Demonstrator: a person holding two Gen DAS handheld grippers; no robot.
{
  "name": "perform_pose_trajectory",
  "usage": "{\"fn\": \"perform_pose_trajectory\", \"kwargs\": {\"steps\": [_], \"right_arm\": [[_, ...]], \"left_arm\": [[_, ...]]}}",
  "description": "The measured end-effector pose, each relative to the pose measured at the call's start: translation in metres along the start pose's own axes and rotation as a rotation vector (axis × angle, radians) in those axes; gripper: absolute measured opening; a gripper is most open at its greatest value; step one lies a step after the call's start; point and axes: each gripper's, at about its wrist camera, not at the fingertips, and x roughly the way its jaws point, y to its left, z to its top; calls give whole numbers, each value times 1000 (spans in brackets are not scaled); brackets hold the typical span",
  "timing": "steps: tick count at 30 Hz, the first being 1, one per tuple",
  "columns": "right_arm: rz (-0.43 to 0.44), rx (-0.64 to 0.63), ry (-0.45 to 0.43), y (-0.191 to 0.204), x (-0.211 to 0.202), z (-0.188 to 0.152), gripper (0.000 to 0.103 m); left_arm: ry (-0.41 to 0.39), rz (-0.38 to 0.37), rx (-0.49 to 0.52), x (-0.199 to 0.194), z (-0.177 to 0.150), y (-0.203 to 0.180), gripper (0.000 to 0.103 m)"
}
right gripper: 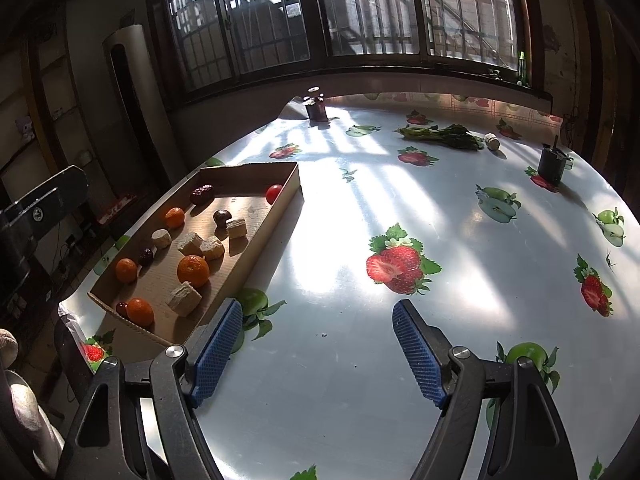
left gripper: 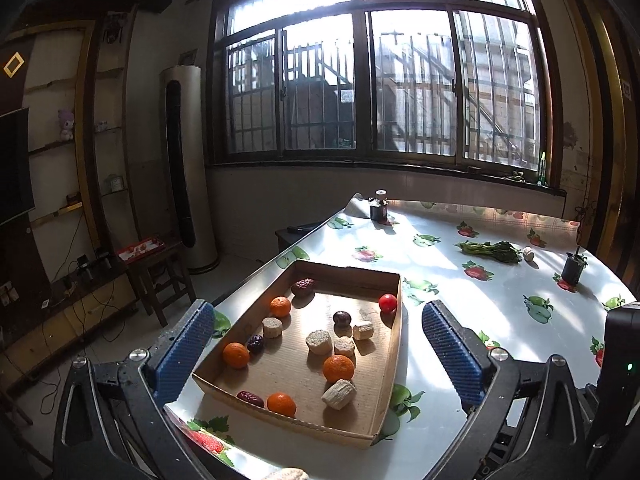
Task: Organize fruits
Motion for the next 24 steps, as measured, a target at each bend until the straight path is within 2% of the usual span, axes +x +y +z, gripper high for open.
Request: {"fn": "perform_pose_trajectory", "kwargs": {"steps": [3, 8, 11, 24], "right_arm": [[-1, -7, 6, 3, 2, -1, 85], [2, -29, 22, 10, 5, -1, 85], [3, -54, 24, 18, 6, -1, 85], [15, -127, 73, 45, 29, -3, 87]], "left_arm": [[-61, 21, -34, -7, -2, 8, 103], [85, -34, -65, 15, -6, 19, 103], [144, -12, -67, 25, -14, 24, 103], [250, -5, -90, 42, -33, 38, 103]]}}
